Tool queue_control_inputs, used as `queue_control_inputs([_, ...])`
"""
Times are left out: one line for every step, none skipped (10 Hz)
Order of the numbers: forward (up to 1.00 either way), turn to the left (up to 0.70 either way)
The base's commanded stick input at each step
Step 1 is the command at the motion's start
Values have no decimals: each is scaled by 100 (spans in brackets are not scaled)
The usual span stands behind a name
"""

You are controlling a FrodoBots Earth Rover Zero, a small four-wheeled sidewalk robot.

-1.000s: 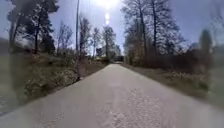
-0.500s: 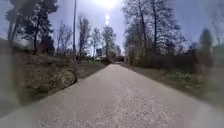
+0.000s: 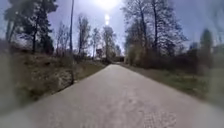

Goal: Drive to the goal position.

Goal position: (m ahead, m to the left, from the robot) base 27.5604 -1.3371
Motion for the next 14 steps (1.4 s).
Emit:
queue_control_inputs([67, -14])
queue_control_inputs([70, -6])
queue_control_inputs([70, 0])
queue_control_inputs([70, 0])
queue_control_inputs([70, 0])
queue_control_inputs([70, 0])
queue_control_inputs([70, 0])
queue_control_inputs([70, 0])
queue_control_inputs([70, 0])
queue_control_inputs([70, 0])
queue_control_inputs([70, 0])
queue_control_inputs([70, 0])
queue_control_inputs([70, 0])
queue_control_inputs([70, 0])
